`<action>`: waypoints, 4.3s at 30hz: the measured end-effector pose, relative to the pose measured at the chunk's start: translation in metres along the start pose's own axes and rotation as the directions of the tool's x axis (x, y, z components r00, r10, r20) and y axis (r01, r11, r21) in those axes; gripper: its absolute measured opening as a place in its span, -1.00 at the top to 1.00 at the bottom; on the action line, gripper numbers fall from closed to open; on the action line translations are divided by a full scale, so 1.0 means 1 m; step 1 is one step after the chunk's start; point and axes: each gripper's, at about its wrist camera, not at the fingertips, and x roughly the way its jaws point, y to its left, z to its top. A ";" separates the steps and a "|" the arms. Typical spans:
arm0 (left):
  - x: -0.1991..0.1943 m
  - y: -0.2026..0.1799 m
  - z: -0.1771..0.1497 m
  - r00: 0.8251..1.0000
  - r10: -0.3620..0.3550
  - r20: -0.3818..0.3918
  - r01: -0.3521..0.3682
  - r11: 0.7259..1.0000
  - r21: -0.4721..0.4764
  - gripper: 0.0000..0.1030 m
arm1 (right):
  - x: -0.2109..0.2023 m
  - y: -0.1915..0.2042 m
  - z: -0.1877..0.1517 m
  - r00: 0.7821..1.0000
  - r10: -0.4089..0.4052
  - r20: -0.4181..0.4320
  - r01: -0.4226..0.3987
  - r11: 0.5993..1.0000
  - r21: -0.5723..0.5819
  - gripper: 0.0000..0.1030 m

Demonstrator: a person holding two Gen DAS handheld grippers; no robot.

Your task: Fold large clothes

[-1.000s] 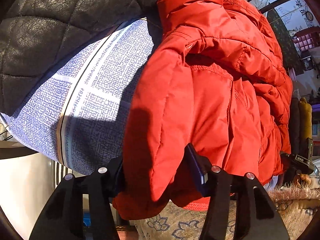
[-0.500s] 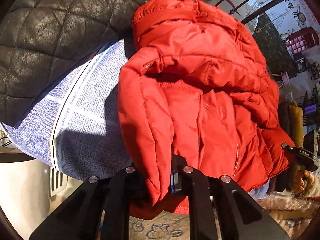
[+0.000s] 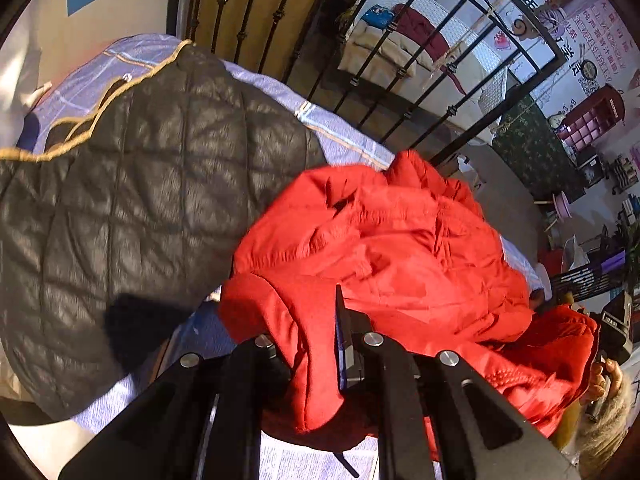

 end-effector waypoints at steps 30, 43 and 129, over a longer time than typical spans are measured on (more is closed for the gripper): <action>0.095 0.050 0.134 0.968 -0.246 -0.040 0.201 0.867 -0.456 0.47 | 0.124 -0.053 0.147 0.985 -0.172 0.017 0.155 0.922 0.354 0.67; 0.006 -0.044 0.091 0.985 0.081 0.152 -0.092 0.993 0.072 -0.31 | 0.152 -0.059 0.158 0.966 -0.256 -0.026 0.249 0.902 0.354 0.67; 0.296 -0.152 0.071 0.920 0.347 -0.181 -0.258 0.885 0.388 -0.93 | 0.272 0.040 0.090 0.669 -0.732 -0.129 0.607 0.638 -0.475 -0.92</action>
